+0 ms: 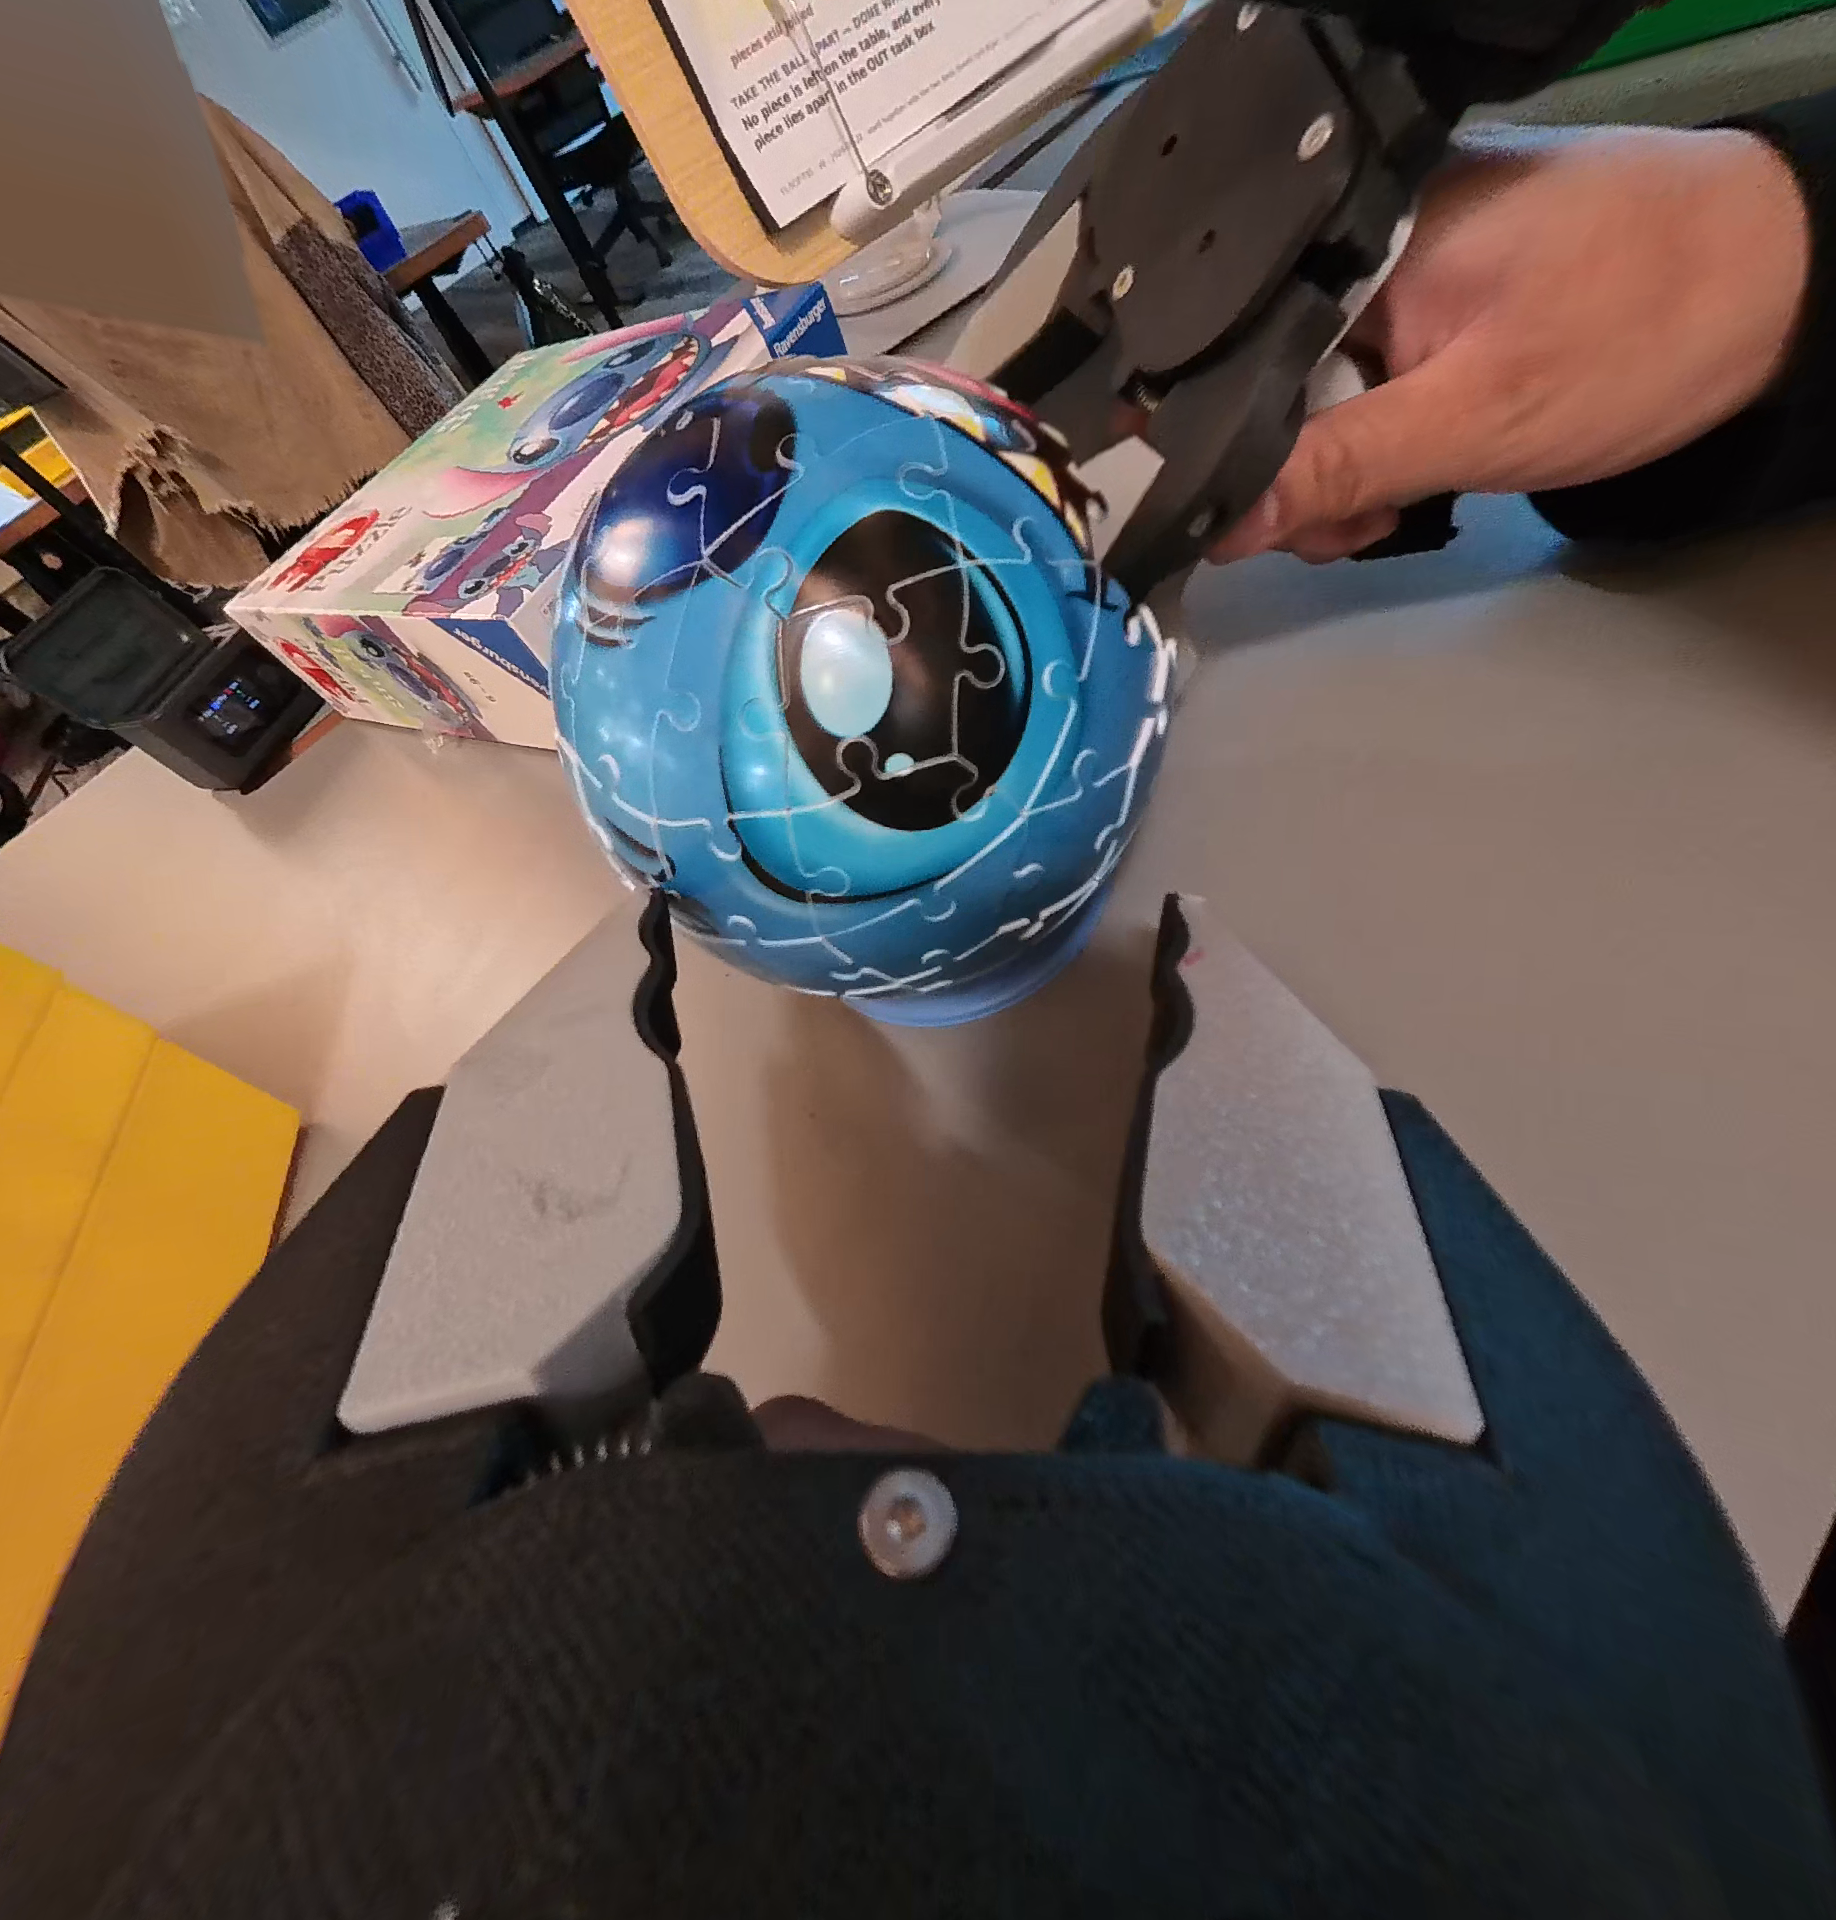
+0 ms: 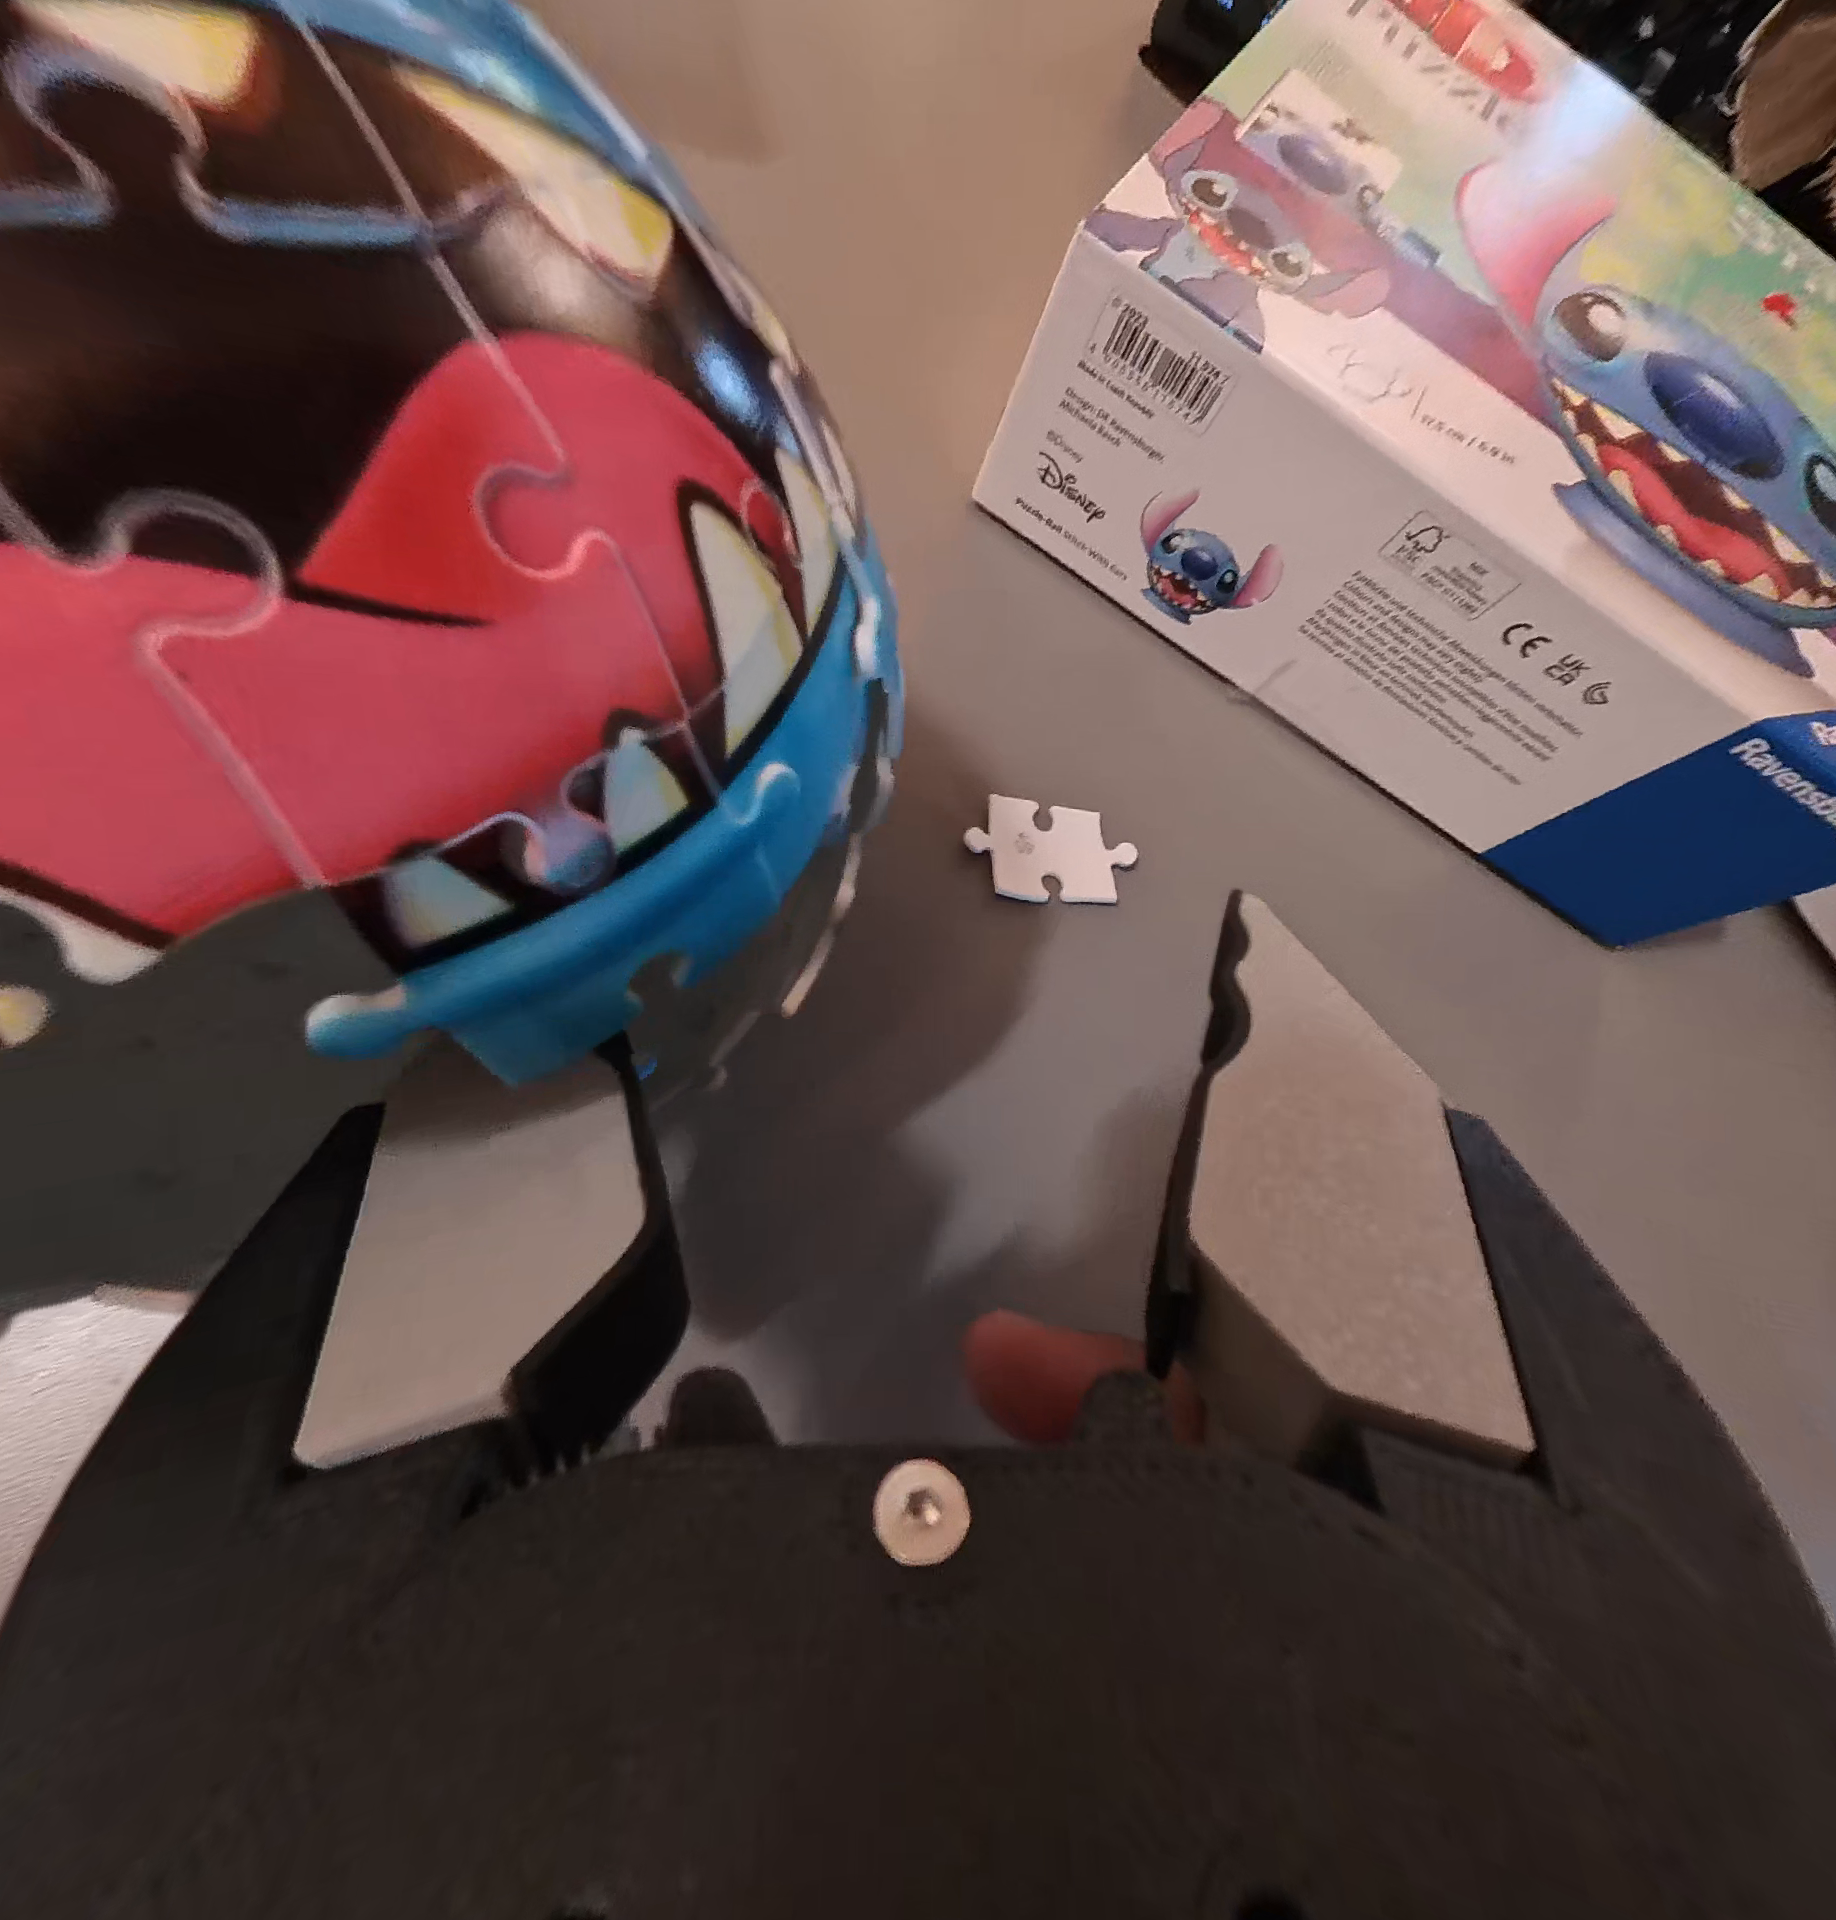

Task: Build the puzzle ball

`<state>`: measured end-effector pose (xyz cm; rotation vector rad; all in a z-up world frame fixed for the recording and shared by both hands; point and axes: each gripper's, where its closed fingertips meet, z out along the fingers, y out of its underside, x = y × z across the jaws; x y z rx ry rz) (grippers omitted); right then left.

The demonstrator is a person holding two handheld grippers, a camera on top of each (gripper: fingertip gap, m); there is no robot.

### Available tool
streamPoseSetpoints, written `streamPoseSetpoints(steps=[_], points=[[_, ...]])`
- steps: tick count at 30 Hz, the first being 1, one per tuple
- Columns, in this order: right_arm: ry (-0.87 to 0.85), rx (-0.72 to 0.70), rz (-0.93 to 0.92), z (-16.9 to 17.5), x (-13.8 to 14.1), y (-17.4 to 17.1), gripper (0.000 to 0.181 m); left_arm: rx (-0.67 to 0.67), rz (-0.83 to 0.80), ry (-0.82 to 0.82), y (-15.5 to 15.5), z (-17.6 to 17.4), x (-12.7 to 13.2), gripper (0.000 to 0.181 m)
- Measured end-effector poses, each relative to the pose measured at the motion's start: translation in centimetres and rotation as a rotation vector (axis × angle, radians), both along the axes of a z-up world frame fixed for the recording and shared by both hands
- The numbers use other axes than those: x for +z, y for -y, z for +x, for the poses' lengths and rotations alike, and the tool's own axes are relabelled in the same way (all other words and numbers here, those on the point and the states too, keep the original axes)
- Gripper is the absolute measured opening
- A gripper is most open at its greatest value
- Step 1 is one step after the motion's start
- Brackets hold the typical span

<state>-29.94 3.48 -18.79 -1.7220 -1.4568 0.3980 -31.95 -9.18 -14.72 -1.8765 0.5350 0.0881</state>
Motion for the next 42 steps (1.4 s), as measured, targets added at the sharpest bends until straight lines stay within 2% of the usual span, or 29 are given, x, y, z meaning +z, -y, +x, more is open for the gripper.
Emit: streamPoseSetpoints(steps=[5,9,21,25,31,42], points=[[0.020,0.009,-0.009,-0.2,-0.2,0.1,0.113,0.004,0.005,-0.012,0.0,0.1,-0.1,0.093],[0.055,0.019,-0.047,0.7,-0.5,0.7,0.106,0.007,0.001,-0.015,-0.1,0.1,-0.2,0.092],[0.052,0.007,0.023,2.0,0.6,0.5,0.106,0.004,-0.006,-0.030,0.0,0.3,-0.3,0.090],[0.016,0.019,0.027,1.5,1.2,0.6,0.106,0.000,-0.006,-0.025,0.0,0.4,-0.3,0.090],[0.038,0.062,0.041,-0.1,0.1,1.2,0.108,-0.003,-0.007,-0.026,0.0,0.4,-0.5,0.090],[0.076,0.063,-0.019,0.5,-0.4,1.2,0.105,-0.005,-0.009,-0.030,0.0,0.5,-0.7,0.090]])
